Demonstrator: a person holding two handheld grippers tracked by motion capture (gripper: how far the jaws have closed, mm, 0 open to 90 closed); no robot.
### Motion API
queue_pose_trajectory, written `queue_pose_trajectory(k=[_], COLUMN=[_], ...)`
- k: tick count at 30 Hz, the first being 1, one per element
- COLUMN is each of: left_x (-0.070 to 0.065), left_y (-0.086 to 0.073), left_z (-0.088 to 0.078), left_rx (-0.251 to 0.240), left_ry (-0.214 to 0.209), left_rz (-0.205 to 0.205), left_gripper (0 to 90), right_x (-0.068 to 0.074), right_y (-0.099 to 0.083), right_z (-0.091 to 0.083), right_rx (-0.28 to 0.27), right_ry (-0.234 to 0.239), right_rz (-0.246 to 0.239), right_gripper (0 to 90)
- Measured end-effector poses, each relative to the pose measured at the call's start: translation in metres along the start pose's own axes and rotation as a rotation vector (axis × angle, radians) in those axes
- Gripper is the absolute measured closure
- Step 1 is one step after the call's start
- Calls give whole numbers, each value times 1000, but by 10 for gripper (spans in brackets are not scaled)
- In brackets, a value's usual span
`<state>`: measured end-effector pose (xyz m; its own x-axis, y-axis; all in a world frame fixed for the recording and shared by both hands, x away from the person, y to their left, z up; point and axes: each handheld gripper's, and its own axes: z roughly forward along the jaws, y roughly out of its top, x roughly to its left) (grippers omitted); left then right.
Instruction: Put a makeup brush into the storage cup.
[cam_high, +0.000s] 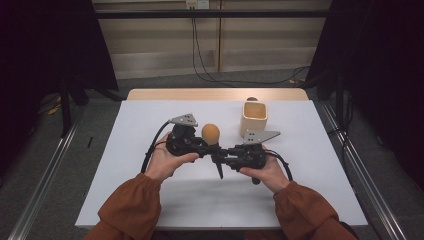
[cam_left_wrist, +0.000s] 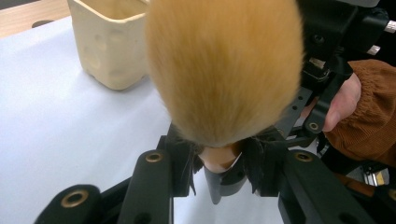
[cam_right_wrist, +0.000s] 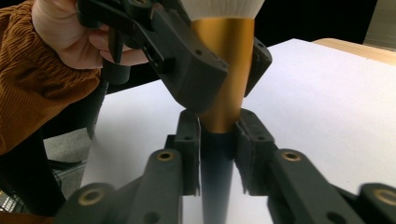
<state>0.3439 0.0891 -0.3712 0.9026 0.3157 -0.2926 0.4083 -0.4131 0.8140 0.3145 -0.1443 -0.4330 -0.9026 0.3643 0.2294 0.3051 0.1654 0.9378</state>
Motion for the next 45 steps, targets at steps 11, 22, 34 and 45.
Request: queue_pose_trajectory(k=[11,22,34,45], left_x=[0,0,3,7], left_y=[-2,-5,-19,-43], left_z=[3,2,-10,-29], left_rx=[-28,-79,-131,-160], left_ry=[7,13,80,190], left_rz=[0,-15,-32,-18], left_gripper=[656,597,341,114], right_x=[-2,-2,-8,-16], right_y=[-1,0,0,8], right_z=[-2,-3,-12,-36], right_rx=[4,5,-20,-74], right_ry=[-11,-17,-63,-149], right_rz=[4,-1,15,17], right_gripper=[741,742,742,742])
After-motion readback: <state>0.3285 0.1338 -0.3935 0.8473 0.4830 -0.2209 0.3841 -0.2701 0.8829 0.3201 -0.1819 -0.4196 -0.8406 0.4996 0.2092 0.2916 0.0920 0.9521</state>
